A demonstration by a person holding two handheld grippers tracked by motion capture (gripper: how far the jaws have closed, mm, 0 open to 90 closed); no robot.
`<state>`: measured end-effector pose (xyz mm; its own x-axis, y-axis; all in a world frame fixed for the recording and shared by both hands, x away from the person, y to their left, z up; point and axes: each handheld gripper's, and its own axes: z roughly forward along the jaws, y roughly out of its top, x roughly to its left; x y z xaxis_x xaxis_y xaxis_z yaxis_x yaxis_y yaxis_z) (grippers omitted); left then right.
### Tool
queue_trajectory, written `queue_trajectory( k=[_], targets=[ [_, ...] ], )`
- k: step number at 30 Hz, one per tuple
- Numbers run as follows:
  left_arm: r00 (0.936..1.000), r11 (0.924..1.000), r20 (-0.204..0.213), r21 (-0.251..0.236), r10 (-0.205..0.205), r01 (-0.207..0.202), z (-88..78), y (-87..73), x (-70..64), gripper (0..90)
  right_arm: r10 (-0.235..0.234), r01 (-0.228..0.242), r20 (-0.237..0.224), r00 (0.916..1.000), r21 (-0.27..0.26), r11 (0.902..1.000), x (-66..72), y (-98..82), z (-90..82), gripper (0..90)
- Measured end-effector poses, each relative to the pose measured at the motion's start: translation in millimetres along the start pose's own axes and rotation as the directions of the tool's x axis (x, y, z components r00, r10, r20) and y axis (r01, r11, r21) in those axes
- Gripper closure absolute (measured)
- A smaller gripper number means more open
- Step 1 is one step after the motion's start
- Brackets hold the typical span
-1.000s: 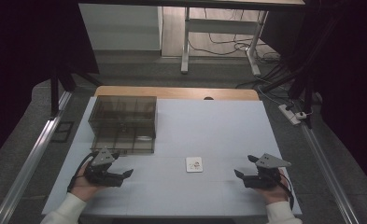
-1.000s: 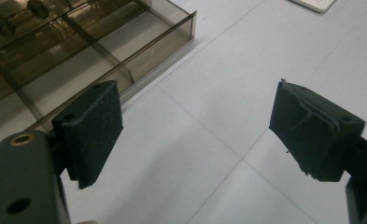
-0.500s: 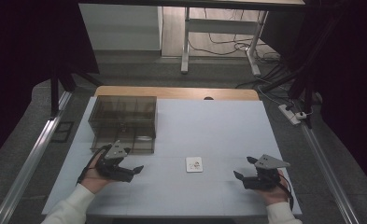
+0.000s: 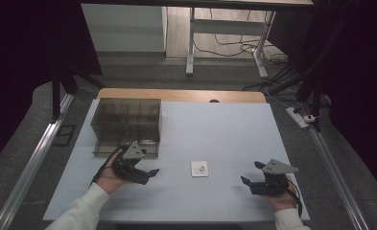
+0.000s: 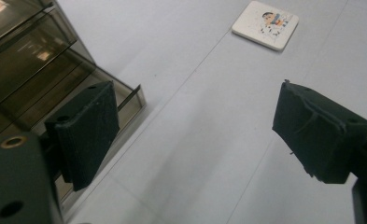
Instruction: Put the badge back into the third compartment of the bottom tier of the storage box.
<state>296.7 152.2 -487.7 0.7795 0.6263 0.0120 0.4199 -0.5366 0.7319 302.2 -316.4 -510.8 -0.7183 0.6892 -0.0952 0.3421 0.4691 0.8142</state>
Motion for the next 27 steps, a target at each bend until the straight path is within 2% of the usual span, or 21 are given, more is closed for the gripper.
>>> queue_trajectory(
  k=[15, 27],
  targets=[
    [0.9955, 0.9990, 0.086, 0.010, 0.041, -0.042, 27.1, 25.2, -11.9, 12.7, 0.008, -0.008, 0.004, 1.0000, 0.004, 1.0000, -1.0, -0.8, -1.3, 20.2],
    [0.9892, 0.9954, 0.122, 0.041, 0.081, -0.087, 48.4, 35.5, -15.2, 12.3, 0.012, -0.012, 0.006, 0.9999, 0.005, 0.9999, -0.6, -1.0, -1.2, 20.1]
  ],
)
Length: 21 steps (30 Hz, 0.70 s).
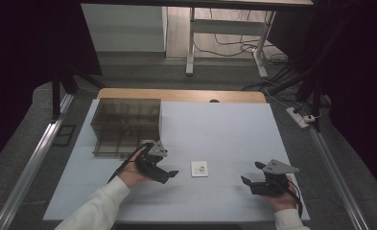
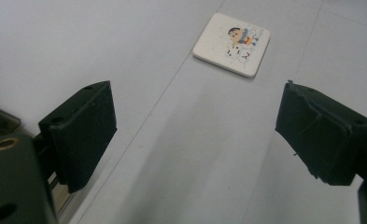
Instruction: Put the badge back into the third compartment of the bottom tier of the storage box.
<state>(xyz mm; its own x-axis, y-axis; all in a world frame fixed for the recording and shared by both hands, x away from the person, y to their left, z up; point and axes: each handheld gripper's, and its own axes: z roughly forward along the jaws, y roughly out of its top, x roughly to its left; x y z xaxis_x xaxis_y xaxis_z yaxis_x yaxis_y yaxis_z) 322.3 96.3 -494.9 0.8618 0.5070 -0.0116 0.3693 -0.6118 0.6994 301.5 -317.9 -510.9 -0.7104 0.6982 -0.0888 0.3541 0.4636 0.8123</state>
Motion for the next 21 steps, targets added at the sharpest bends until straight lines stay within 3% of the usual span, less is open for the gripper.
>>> queue_trajectory(
  k=[21],
  targets=[
    [0.9974, 0.9982, 0.046, 0.023, 0.054, -0.055, 26.0, 24.3, -0.9, 12.2, 0.014, -0.014, -0.015, 0.9998, -0.009, 0.9999, -1.1, -1.4, -1.6, 20.4]
  ],
)
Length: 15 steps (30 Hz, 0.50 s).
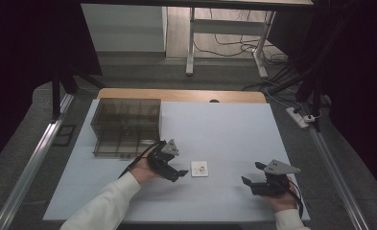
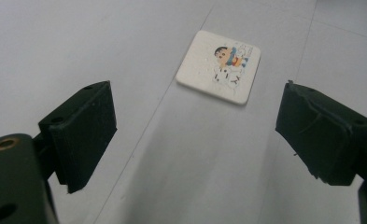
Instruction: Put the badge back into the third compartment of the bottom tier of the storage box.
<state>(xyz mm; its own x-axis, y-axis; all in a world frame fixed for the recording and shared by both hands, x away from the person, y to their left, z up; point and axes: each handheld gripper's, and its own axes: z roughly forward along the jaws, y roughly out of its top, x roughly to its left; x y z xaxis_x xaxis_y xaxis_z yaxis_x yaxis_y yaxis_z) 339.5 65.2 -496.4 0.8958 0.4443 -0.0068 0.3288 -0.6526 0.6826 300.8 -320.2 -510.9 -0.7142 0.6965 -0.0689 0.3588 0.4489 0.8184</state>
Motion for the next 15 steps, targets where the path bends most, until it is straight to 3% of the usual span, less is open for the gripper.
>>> queue_trajectory(
  k=[11, 15],
  targets=[
    [0.9994, 0.9995, 0.015, 0.000, 0.032, -0.032, 7.0, 15.7, -3.6, 12.4, 0.002, -0.002, 0.012, 0.9999, -0.002, 1.0000, 0.6, 0.0, -2.7, 20.4],
    [0.9983, 0.9990, 0.041, -0.019, 0.041, -0.040, 7.7, 22.8, -4.5, 12.8, 0.004, -0.004, -0.001, 1.0000, -0.006, 1.0000, 1.0, -0.1, -1.5, 20.4]
  ],
)
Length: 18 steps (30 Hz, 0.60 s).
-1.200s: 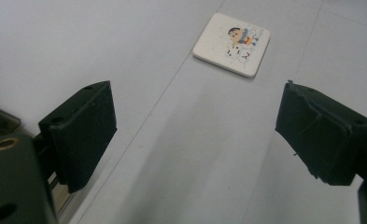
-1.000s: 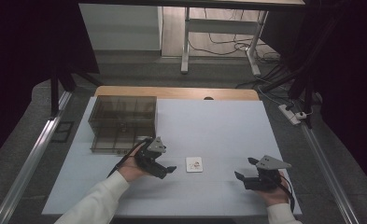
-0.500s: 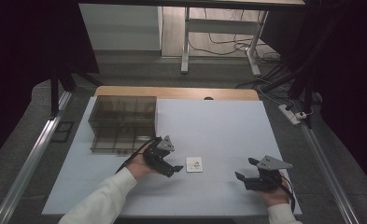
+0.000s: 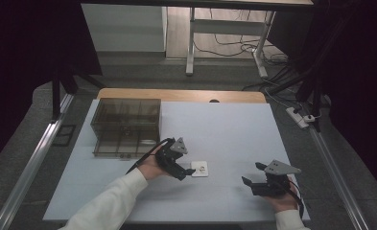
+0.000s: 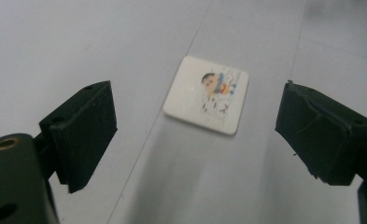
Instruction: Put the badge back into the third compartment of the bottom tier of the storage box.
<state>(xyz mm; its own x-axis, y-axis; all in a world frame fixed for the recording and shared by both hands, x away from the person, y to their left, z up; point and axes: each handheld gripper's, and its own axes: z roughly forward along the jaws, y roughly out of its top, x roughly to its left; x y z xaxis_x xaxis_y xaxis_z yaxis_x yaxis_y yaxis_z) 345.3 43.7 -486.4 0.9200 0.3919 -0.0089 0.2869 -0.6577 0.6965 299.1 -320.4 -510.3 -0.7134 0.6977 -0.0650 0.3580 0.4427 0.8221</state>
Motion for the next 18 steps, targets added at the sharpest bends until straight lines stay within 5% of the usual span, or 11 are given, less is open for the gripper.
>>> queue_trajectory(
  k=[18],
  targets=[
    [0.9980, 0.9967, 0.044, 0.065, 0.046, -0.049, 31.5, 20.7, 1.7, 12.8, 0.000, 0.000, -0.011, 0.9999, 0.005, 1.0000, 0.1, -0.6, 0.2, 20.4]
  ],
)
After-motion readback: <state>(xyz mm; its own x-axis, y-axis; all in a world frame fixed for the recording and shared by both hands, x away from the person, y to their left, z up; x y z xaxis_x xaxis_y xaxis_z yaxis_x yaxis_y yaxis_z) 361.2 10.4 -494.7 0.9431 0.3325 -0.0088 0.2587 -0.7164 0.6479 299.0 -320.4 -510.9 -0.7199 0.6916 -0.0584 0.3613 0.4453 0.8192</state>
